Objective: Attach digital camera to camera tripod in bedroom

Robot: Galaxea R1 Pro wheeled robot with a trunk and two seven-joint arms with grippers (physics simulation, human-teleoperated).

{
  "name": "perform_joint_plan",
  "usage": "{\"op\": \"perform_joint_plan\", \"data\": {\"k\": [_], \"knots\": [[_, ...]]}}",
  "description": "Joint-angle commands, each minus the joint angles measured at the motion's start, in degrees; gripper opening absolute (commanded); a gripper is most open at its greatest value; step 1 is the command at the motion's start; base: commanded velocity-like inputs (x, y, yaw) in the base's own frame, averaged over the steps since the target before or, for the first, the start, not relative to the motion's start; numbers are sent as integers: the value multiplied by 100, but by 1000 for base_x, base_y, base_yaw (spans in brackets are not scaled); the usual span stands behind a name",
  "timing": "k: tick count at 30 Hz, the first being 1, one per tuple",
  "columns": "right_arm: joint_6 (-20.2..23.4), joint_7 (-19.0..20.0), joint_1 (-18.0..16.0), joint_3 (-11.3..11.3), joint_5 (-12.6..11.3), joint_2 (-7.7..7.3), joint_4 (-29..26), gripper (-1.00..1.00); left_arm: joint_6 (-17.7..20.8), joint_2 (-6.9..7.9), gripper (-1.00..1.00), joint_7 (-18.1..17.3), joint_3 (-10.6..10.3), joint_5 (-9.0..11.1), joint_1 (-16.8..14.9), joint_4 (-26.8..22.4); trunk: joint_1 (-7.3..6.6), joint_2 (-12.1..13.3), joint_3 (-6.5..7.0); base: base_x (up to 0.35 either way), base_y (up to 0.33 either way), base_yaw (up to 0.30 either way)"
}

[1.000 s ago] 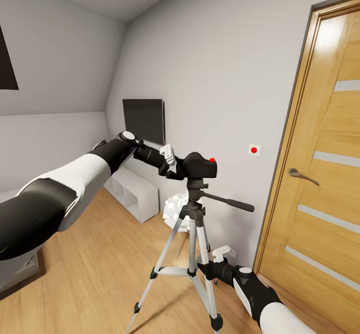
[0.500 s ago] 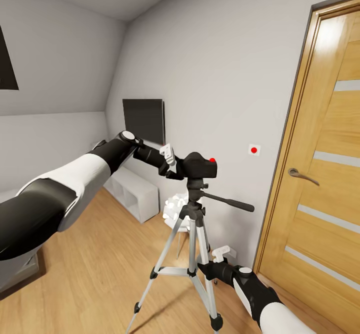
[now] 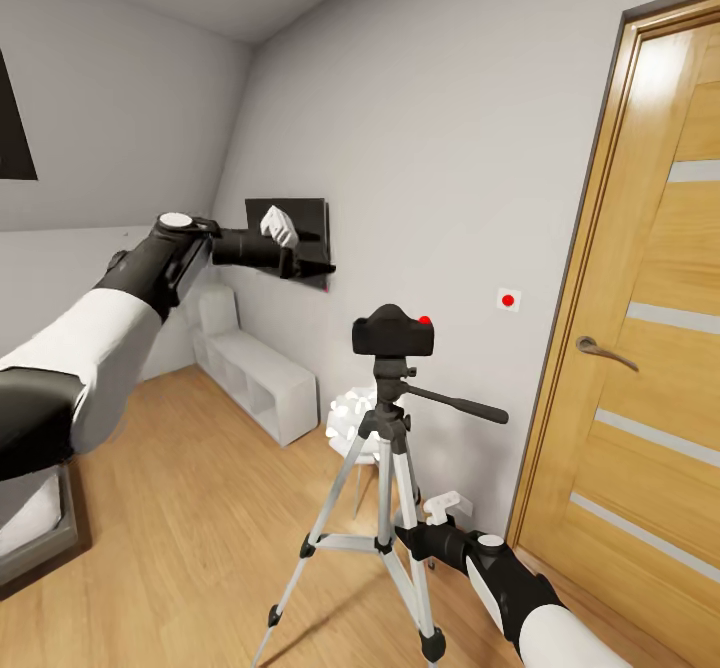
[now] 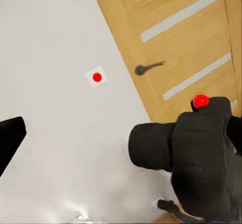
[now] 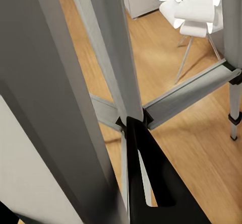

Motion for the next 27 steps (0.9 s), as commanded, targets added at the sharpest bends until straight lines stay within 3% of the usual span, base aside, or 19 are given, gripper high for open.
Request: {"op": "perform_joint_plan", "data": {"k": [1,4,5,8,9,10,14,16,19,20,23,24,27], "knots": [[42,35,3,-32,197,5,12,-100,222,135,100,32,244,27,-1,-127,4,0,-5,0,0,0],[45,35,3,-31,197,5,12,-100,391,384,100,157,475,51,-1,-184,4,0,-5,0,0,0],[48,35,3,-31,197,5,12,-100,460,585,100,297,563,66,-1,-141,4,0,-5,0,0,0],[46,35,3,-30,199,8,12,-100,534,870,100,611,638,77,-1,139,4,0,-5,0,0,0],[46,35,3,-30,198,7,12,-100,565,956,100,741,654,79,1,318,4,0,-5,0,0,0],[45,35,3,-30,198,6,12,-100,654,1112,100,1027,677,80,3,830,4,0,-5,0,0,0],[44,35,3,-32,197,2,8,-100,909,1360,100,1712,701,85,27,2055,4,0,-5,0,0,0],[43,35,3,-35,197,-5,8,-100,1131,1496,100,2215,709,80,226,2424,4,0,-5,0,0,0],[43,35,3,-36,197,-11,7,-100,1352,1596,100,2661,714,82,793,2640,4,0,-5,0,0,0],[43,35,3,-34,197,-15,7,-100,1489,1636,100,2922,715,88,1277,2724,4,0,-5,0,0,0],[43,37,3,-32,197,-17,10,-100,1646,1663,100,3290,718,101,2005,2797,4,0,-5,0,0,0],[43,36,3,-31,197,-15,11,-100,1706,1664,100,3540,723,116,2444,2824,4,0,-5,0,0,0],[43,38,3,-31,197,-14,11,-100,1746,1649,100,3922,743,157,3018,2852,4,0,-5,0,0,0]]}}
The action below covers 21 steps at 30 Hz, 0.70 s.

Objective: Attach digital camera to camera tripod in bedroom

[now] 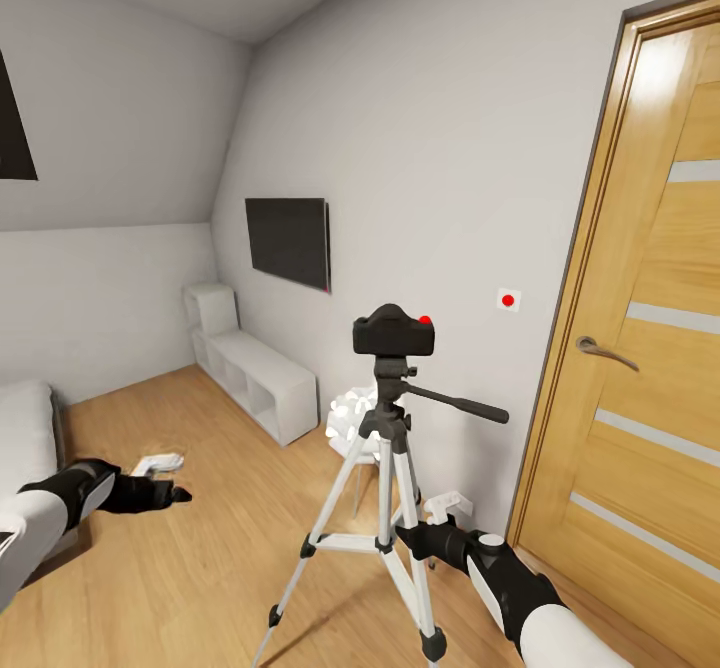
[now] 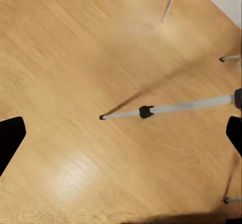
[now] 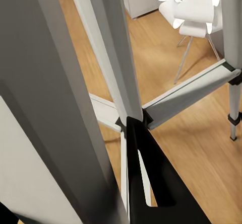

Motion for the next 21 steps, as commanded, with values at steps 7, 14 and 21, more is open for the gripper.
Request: {"op": "perform_joint_plan", "data": {"k": [7,14,21], "knots": [[30,29,3,-58,210,5,36,-100,-42,-257,100,666,23,754,1709,15,4,-1,-3,0,0,0],[30,30,3,-58,210,3,46,-100,-839,-712,100,773,20,1442,2877,18,4,-1,-3,0,0,0],[30,59,3,-62,204,-21,48,-100,-2500,-1257,100,909,28,1631,3725,24,4,-1,-3,0,0,0]]}}
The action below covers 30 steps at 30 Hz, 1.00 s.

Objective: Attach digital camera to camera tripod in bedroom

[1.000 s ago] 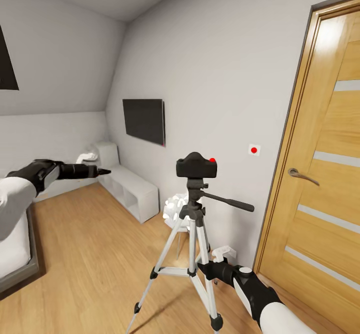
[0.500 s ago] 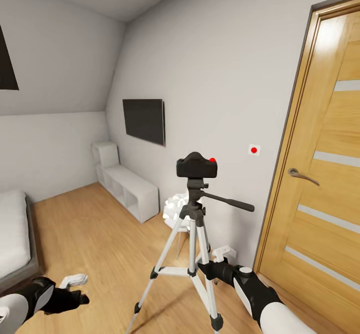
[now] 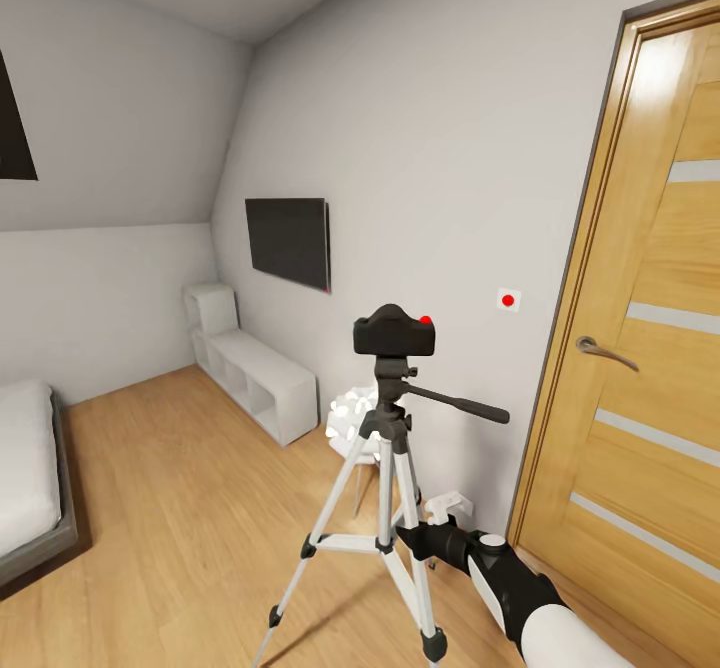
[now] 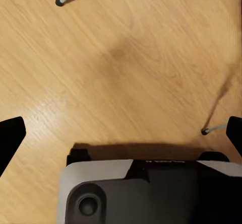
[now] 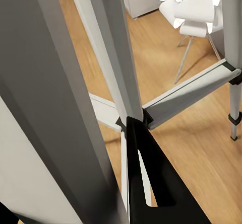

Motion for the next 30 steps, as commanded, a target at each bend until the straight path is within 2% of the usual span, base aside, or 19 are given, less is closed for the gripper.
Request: {"op": "perform_joint_plan", "data": {"k": [1,3,4,9,10,11,13,17,24,30], "knots": [[30,24,3,-71,223,2,40,-100,-102,-42,100,35,-35,67,47,0,4,1,-3,0,0,0],[30,20,3,-69,225,1,41,-100,-224,-125,100,184,-34,80,112,0,4,1,-3,0,0,0],[30,14,3,-69,226,1,42,-100,-273,-228,100,408,-34,89,153,0,4,1,-3,0,0,0],[30,29,3,-68,229,2,43,-100,-182,-468,100,1328,-34,97,202,1,4,1,-3,0,0,0],[30,40,3,-67,232,-1,43,100,-76,-525,100,1719,-34,96,211,2,4,1,-3,0,0,0],[33,49,3,-67,232,-1,43,100,54,-561,100,2014,-34,99,218,5,4,1,-3,0,0,0],[36,57,3,-67,233,-4,43,100,202,-588,100,2271,-32,103,224,7,4,1,-3,0,0,0],[38,61,3,-67,242,-3,41,100,310,-605,100,2452,-27,152,237,5,4,1,-3,0,0,0],[39,63,3,-67,245,-5,38,100,353,-617,100,2525,-27,351,247,7,4,1,-3,0,0,0],[39,66,3,-67,260,-6,38,100,318,-621,100,2534,-29,435,251,5,4,1,-3,0,0,0]]}}
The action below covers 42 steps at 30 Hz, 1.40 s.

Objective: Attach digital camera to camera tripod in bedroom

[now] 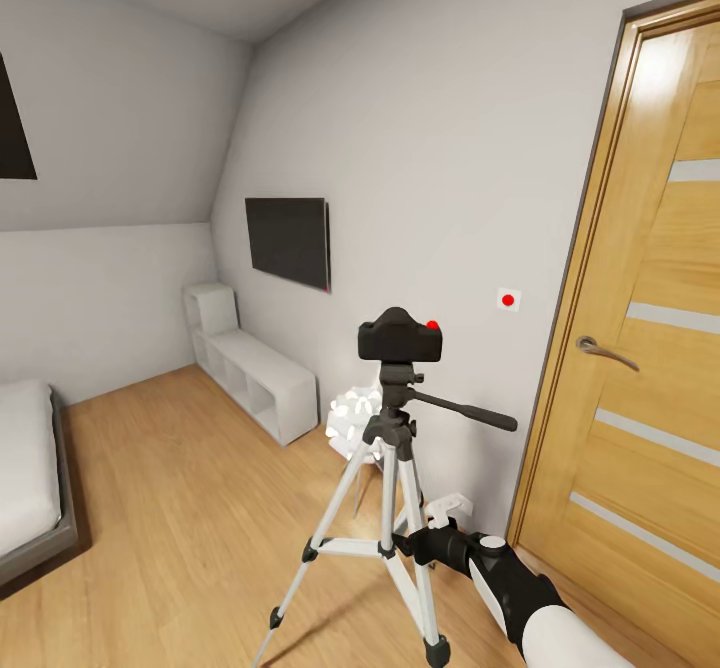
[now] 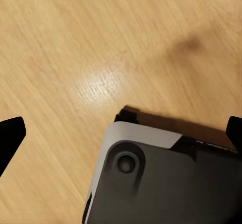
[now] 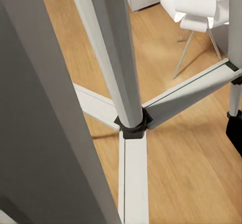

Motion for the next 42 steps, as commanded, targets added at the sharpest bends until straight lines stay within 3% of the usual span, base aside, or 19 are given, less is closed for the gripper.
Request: {"op": "perform_joint_plan", "data": {"k": [1,16,25,42], "knots": [[37,42,0,-49,35,6,-12,100,6,0,100,11,-49,54,-2,0,2,-4,-2,0,0,0],[37,94,0,-57,11,-10,-23,100,-232,-45,100,15,-53,84,-1,-3,2,-4,-2,-18,0,0],[33,98,0,-57,7,-11,-24,100,-244,-122,100,20,-45,120,-1,5,2,-4,-2,-262,50,0],[30,91,0,-57,10,-31,-24,100,-249,-133,100,18,-44,129,-1,6,2,-4,-2,-190,141,0]]}}
